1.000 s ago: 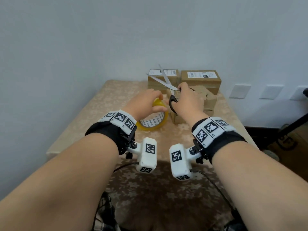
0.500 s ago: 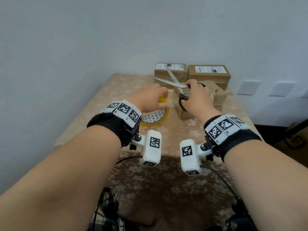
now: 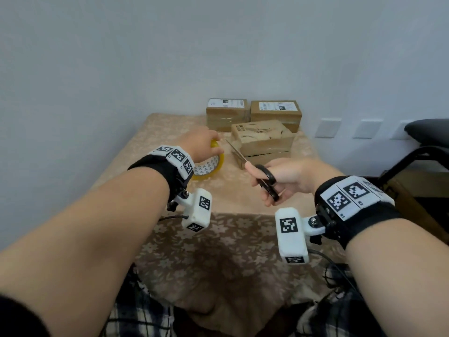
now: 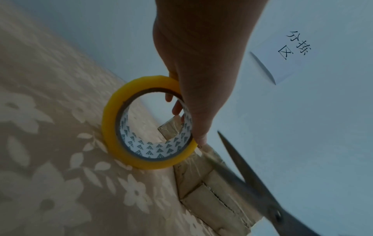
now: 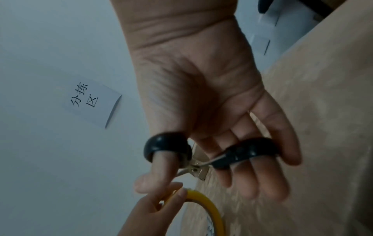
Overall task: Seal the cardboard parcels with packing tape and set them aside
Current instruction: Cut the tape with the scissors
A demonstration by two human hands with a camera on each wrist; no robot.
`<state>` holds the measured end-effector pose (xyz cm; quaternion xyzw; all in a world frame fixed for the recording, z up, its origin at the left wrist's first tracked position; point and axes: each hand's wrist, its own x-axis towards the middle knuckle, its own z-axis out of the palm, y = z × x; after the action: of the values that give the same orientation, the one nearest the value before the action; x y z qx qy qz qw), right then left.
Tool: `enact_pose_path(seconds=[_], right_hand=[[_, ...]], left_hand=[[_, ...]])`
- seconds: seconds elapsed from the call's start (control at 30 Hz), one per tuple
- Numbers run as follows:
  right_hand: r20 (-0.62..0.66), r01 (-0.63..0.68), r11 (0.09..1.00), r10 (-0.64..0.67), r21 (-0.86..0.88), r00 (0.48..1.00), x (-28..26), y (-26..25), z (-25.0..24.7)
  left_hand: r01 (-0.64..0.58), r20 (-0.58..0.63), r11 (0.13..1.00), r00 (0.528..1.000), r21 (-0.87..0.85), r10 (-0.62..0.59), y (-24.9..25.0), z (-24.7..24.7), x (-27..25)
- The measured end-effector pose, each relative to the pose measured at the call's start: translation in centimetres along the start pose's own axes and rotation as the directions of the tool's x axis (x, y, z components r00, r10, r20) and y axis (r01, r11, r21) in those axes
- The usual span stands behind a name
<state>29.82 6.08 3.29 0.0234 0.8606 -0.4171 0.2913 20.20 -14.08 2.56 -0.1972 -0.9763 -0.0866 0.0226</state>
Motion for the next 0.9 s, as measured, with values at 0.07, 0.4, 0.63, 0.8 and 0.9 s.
enact_pose_path(seconds=[0.07, 0.4, 0.63, 0.8, 0.9], right_hand=[[0.036, -0.04, 0.999, 0.041, -0.006, 0.999, -0.3, 0.4, -0.2], [0.018, 0.001, 0.999, -0.002, 0.054, 1.0, 1.2, -0.1, 0.3], [-0.1, 0.067, 0.984, -0.051, 0.162, 0.994, 4.2, -1.0, 1.3], [-0.134, 0.118, 0.974, -0.093, 0.193, 0.987, 5.0, -1.4, 1.2], [-0.161, 0.129, 0.975, -0.1, 0.179, 0.982, 5.2, -1.0, 1.3]], left_hand=[[0.005, 0.002, 1.0, 1.0, 0.006, -0.005, 0.1, 0.1, 0.3], [0.035, 0.03, 0.998, 0.999, 0.059, -0.037, 1.1, -0.9, 2.1], [0.052, 0.083, 0.996, 0.995, 0.079, -0.058, 1.1, -0.9, 3.9], [0.093, 0.116, 0.996, 0.989, 0.008, -0.093, 0.8, -0.9, 4.6], [0.101, 0.149, 0.994, 0.983, 0.034, -0.105, 1.0, -0.9, 4.8]])
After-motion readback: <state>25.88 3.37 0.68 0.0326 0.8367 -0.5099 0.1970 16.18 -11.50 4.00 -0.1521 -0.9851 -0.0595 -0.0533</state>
